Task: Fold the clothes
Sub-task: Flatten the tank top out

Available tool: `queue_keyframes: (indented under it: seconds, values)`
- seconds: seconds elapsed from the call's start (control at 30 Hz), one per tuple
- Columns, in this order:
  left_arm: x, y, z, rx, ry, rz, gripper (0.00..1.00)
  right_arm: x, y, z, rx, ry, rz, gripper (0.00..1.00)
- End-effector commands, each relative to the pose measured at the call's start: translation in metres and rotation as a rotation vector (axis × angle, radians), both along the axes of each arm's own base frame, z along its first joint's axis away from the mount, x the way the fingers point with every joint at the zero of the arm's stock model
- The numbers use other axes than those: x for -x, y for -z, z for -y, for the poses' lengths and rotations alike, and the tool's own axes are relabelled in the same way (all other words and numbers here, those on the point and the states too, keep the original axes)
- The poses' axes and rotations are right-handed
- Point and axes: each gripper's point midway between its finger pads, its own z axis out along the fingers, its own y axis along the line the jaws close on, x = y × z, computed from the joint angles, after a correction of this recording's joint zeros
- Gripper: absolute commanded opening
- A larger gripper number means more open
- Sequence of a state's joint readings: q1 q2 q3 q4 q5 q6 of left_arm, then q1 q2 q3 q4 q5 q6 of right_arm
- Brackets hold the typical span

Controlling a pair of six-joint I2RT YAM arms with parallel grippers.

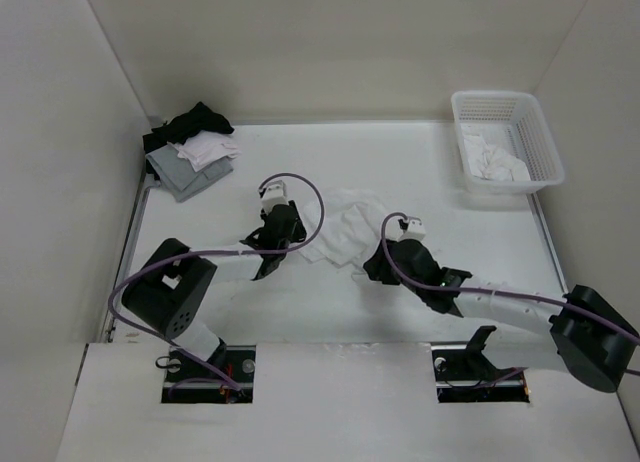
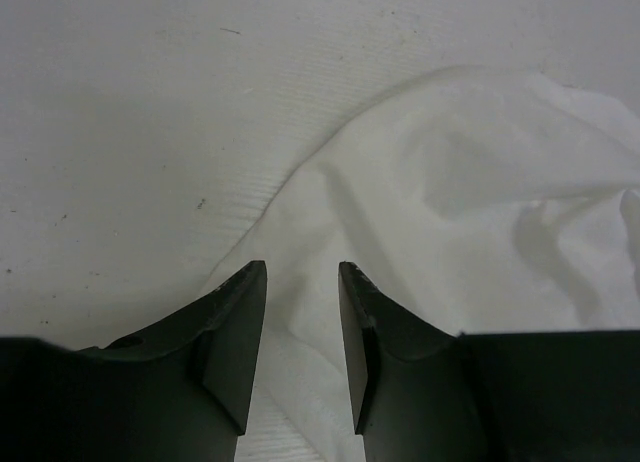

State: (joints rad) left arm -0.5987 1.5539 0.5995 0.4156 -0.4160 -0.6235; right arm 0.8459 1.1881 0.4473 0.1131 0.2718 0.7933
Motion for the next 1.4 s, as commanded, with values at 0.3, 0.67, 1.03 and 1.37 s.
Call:
queue_keyframes:
  seconds: [0.3, 0.67, 1.03, 1.37]
  values:
    - [-0.008, 0.002, -0.024, -0.107, -0.131, 0.025, 0.49, 0.003, -0.024, -0.02, -0.062, -0.071, 0.055, 0.37]
    - [0.001, 0.025, -0.006, 0.028, -0.035, -0.053, 0.34, -0.004, -0.003, -0.003, 0.032, 0.028, 0.039, 0.59]
    - [-0.005, -0.011, 0.003, 0.119, -0.01, 0.009, 0.08, -0.058, 0.003, 0.021, 0.057, 0.209, 0.037, 0.33]
    - [0.008, -0.137, -0.018, 0.251, -0.031, 0.264, 0.05, -0.063, -0.121, 0.034, 0.017, 0.175, 0.298, 0.02]
